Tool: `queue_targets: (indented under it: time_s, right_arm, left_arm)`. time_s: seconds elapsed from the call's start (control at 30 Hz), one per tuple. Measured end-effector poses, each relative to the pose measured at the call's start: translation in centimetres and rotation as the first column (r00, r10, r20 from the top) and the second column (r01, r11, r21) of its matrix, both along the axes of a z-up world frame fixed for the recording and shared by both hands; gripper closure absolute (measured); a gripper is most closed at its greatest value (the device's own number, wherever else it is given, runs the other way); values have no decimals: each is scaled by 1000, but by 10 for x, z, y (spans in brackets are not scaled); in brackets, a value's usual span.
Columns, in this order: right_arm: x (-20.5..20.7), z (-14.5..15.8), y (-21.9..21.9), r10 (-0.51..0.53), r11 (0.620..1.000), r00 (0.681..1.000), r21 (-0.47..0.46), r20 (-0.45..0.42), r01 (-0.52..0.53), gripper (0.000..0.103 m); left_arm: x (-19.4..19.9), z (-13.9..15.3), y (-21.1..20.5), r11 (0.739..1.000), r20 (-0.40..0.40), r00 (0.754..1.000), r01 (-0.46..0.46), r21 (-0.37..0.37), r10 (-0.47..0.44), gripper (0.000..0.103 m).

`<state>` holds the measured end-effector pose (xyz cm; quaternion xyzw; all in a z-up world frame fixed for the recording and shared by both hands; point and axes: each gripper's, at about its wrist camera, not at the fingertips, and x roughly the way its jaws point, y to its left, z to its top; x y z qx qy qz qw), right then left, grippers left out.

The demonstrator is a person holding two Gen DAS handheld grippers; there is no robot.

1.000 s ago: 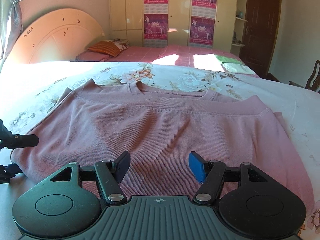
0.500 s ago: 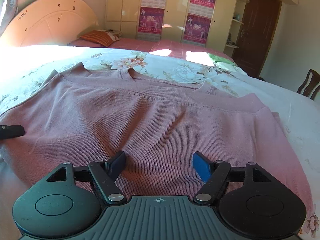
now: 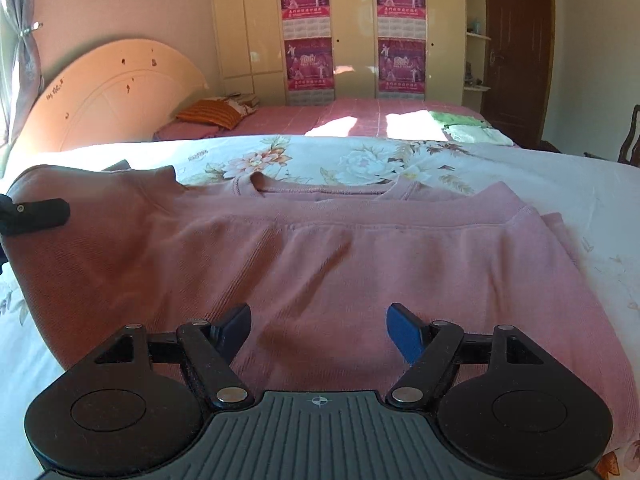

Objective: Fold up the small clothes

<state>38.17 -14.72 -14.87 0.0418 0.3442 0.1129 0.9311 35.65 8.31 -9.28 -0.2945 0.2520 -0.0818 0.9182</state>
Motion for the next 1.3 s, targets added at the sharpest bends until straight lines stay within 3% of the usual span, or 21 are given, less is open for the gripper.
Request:
queue_targets:
  time_s: [0.17, 0.3, 0.43, 0.53, 0.6, 0.67, 0.7, 0.73, 0.83, 0.9, 0.97, 1.07, 1.1, 1.13, 1.17, 1.3]
  right_arm:
    - [-5, 16, -67, -47, 997, 999, 66, 5, 47, 29]
    - [-16, 21, -120, -97, 992, 995, 85, -9, 97, 29]
    - [-28, 21, -167, -160, 983, 987, 87, -27, 162, 29]
    - [-38, 23, -195, -198, 973, 979, 112, -44, 202, 29]
    - [-43, 27, -206, -199, 965, 979, 161, -51, 205, 29]
    - [-44, 34, -212, -179, 957, 982, 219, -63, 188, 29]
    - [-42, 37, -212, -158, 953, 985, 252, -70, 171, 29]
    - [-41, 40, -212, -135, 946, 988, 285, -77, 152, 29]
    - [-26, 45, -201, -64, 930, 992, 355, -111, 100, 29]
    - [-15, 39, -195, -25, 932, 985, 353, -169, 84, 29]
    - [-8, 28, -187, -18, 938, 979, 335, -202, 87, 29]
    - [-3, 25, -179, 14, 936, 980, 348, -200, 58, 29]
    - [0, 24, -175, 29, 941, 979, 335, -201, 41, 38]
    - [1, 24, -173, 37, 944, 977, 328, -210, 35, 56]
    - [1, 22, -170, 33, 947, 976, 318, -214, 37, 61]
    - [4, 19, -170, 54, 954, 975, 301, -216, 13, 62]
  left_arm:
    - [16, 15, -89, 985, 45, 986, 159, 70, -162, 93]
    - [25, 2, -162, 953, 24, 957, 286, 100, -290, 93]
    - [29, -36, -223, 906, -75, 919, 394, 156, -387, 93]
    - [26, -64, -247, 870, -178, 903, 427, 248, -392, 87]
    - [19, -66, -248, 857, -186, 898, 437, 273, -398, 78]
    - [12, -58, -246, 841, -184, 892, 452, 299, -414, 57]
    - [8, -53, -244, 837, -180, 887, 462, 293, -426, 33]
    - [1, -47, -239, 839, -159, 890, 455, 299, -427, 24]
    - [-11, -28, -222, 844, -115, 909, 415, 341, -400, 25]
    - [-13, -20, -204, 871, -86, 943, 329, 364, -321, 25]
    - [-7, -19, -188, 883, -87, 969, 249, 398, -233, 25]
    - [4, -23, -164, 896, -111, 984, 175, 409, -142, 26]
    - [6, -25, -158, 900, -115, 986, 156, 408, -118, 25]
    - [8, -26, -153, 904, -122, 988, 137, 406, -95, 25]
    - [8, -27, -149, 906, -127, 988, 129, 404, -84, 26]
    - [4, -29, -143, 913, -148, 987, 122, 389, -68, 25]
